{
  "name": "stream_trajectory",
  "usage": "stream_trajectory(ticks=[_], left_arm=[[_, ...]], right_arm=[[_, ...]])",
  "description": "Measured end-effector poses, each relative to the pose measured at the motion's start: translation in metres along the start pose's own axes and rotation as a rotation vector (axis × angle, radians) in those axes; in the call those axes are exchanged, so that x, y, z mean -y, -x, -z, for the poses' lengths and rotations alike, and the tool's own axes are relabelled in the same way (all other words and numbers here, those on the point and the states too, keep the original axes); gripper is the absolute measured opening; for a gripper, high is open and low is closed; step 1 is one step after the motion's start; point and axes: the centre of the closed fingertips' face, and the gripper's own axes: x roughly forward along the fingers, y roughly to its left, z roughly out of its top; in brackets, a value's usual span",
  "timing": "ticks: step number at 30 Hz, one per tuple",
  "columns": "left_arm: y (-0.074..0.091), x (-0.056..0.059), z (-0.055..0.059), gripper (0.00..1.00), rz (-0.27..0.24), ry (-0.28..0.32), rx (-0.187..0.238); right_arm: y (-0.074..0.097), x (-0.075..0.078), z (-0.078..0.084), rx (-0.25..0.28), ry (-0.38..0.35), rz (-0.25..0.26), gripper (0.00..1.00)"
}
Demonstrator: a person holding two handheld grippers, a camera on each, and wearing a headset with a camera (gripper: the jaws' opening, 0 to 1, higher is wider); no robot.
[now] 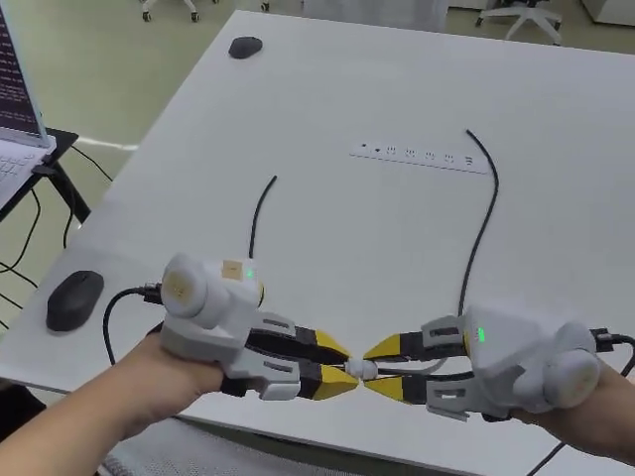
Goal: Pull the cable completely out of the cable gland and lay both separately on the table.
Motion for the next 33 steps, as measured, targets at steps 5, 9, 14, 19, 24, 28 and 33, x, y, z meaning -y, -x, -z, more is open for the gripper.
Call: stream_trajectory(ticks=[5, 9, 14, 19, 24, 28, 33], left_arm=[[0.001, 0.000, 0.000, 0.15, 0.001, -0.003, -0.002], [0.001, 0.000, 0.000, 0.15, 0.001, 0.001, -0.001], [0.002, -0.002, -0.002, 0.15, -0.001, -0.006, 0.009], [0.000, -0.003, -0.005, 0.15, 0.002, -0.020, 0.012], [0.002, -0.008, -0.009, 0.15, -0.012, -0.062, 0.010], [0.003, -0.011, -0.011, 0.15, -0.017, -0.101, 0.005], [0.000, -0.016, -0.015, 0.15, -0.029, -0.130, 0.007]], right_arm=[[-0.001, 0.000, 0.000, 0.002, -0.017, 0.012, 0.08], [-0.001, 0.001, -0.001, 0.004, -0.034, 0.019, 0.08], [-0.001, 0.006, -0.001, 0.016, -0.073, 0.034, 0.08], [0.001, 0.014, -0.003, 0.047, -0.214, 0.070, 0.16], [0.008, 0.022, 0.003, 0.055, -0.315, 0.134, 0.22], [0.015, 0.026, 0.021, 0.002, -0.383, 0.209, 0.27], [0.026, 0.040, 0.027, 0.000, -0.436, 0.317, 0.30]])
